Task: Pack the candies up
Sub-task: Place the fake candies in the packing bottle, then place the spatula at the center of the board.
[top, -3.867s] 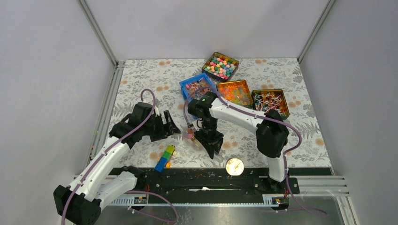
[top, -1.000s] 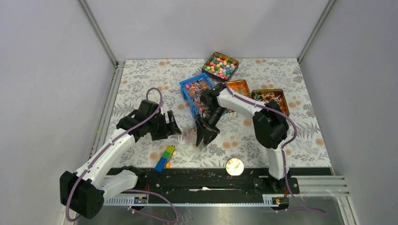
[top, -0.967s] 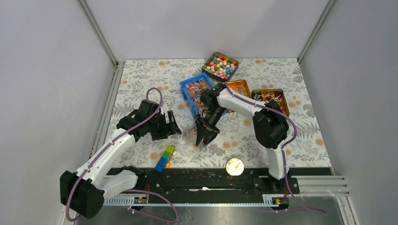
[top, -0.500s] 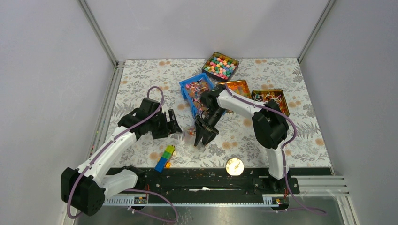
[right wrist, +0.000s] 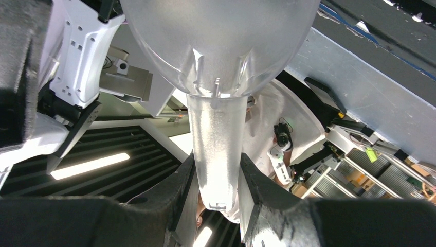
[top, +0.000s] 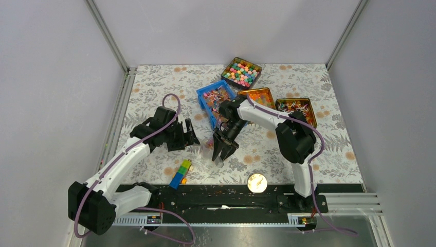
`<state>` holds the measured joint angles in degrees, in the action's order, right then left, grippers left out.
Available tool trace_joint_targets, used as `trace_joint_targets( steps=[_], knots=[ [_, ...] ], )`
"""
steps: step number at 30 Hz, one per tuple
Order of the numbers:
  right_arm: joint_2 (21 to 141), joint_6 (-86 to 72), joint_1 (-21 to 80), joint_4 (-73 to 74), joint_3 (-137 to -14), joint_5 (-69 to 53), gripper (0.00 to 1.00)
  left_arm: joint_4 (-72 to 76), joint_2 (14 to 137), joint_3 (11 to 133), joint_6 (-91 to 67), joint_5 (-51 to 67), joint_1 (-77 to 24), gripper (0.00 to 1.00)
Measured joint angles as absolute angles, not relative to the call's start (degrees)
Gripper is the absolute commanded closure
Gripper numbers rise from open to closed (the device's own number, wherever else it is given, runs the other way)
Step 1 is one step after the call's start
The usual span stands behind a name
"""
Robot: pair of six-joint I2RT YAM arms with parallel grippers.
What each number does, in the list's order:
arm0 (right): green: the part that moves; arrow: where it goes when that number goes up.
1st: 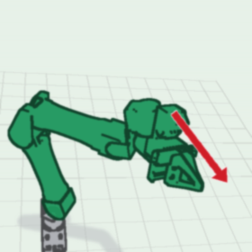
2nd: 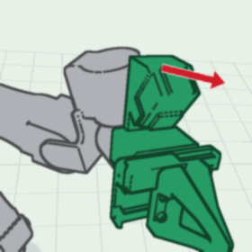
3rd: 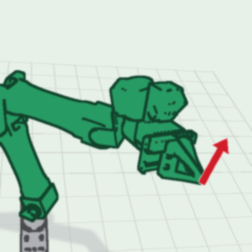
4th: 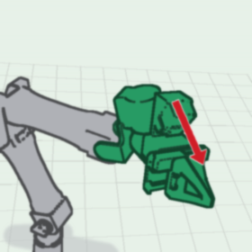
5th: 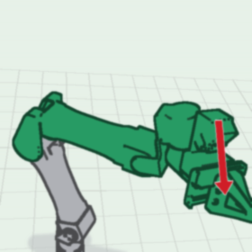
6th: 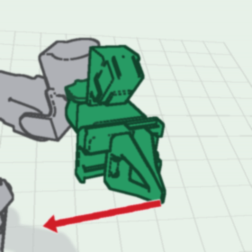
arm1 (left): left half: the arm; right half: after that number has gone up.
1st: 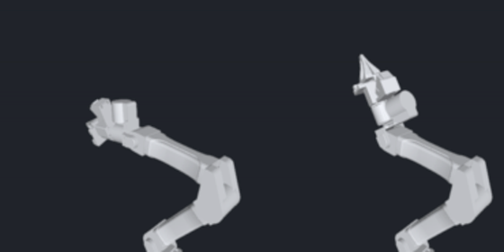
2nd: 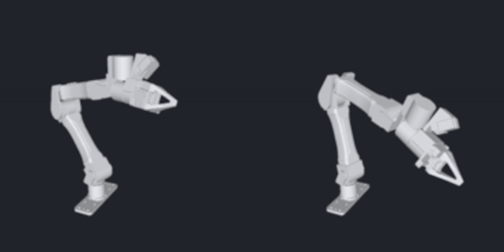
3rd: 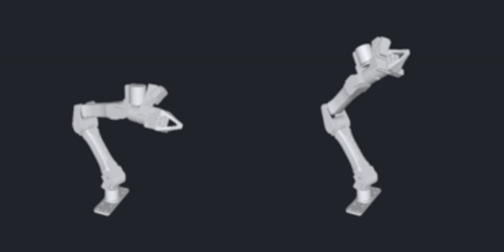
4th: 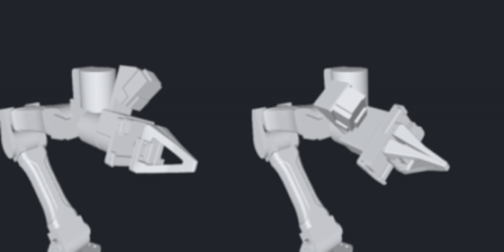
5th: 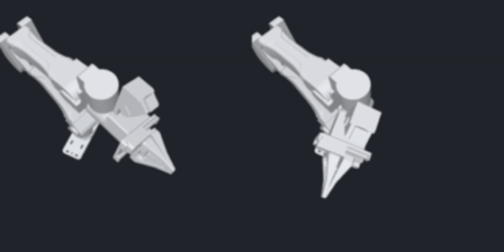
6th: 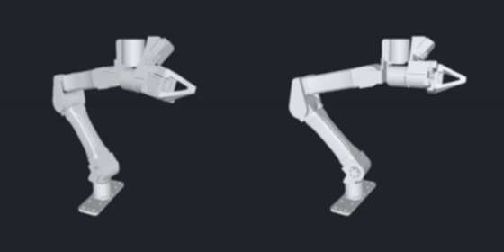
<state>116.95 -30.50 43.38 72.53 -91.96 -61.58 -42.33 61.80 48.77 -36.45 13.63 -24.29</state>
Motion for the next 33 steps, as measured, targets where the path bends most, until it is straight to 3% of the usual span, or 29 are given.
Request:
trace_joint_targets(
  steps=[12, 23, 33],
  knots=[
    [115.98, -18.79, 44.45, 81.23, -93.36, -52.56, 1.00, -42.02, 64.60, 51.90, -36.23, 13.17, -24.25, 0.20],
    [107.15, -13.39, 44.91, 81.89, -91.26, -38.94, 1.00, -40.40, 67.70, 53.65, -36.25, 13.41, -24.23, 0.20],
    [97.86, -14.59, 44.99, 76.62, -83.13, -14.15, 1.00, -39.64, 69.17, 53.65, -36.23, 14.33, -24.23, 0.20]
  ],
)
